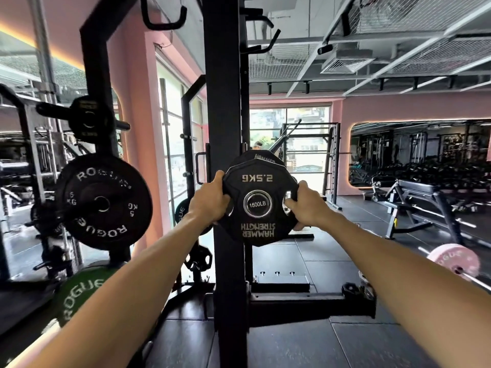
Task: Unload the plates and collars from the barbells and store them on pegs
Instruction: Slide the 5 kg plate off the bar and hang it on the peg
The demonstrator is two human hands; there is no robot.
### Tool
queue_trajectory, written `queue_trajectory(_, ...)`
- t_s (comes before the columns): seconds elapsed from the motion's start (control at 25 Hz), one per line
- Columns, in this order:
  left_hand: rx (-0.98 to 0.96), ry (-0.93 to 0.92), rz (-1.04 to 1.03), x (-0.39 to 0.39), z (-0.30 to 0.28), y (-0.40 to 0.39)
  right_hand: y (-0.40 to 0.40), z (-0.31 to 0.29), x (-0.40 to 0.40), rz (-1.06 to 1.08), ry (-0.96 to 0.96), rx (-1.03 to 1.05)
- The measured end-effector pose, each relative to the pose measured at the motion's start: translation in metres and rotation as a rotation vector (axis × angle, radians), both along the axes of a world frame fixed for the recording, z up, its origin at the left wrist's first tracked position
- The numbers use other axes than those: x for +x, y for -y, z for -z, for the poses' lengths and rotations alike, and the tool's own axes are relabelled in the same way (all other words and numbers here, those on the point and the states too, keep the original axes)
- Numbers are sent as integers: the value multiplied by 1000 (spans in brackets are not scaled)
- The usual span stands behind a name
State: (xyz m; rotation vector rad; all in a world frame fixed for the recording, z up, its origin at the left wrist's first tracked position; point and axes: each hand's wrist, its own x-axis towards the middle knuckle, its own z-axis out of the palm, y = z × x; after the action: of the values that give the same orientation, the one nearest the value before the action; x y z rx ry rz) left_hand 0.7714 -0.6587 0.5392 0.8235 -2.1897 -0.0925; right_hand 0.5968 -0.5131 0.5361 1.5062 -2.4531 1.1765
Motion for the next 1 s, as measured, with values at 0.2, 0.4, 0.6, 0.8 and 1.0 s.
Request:
queue_trajectory(0.2,-35,-8,-48,61,-20,-53,-48,-17,58,-43,-7,10)
queue_trajectory(0.4,-63,-33,-89,134,-58,-64,-53,-54,121,-95,-48,-64)
queue_trajectory(0.6,-65,-28,-133,215,-68,-46,-26,-63,195,-149,-35,-35)
queue_trajectory(0.8,-94,11,-126,306,-69,2,19,-63,286,-113,-55,-28)
queue_trajectory(1.0,-112,32,-86,383,-72,55,63,-62,364,-135,-31,-71)
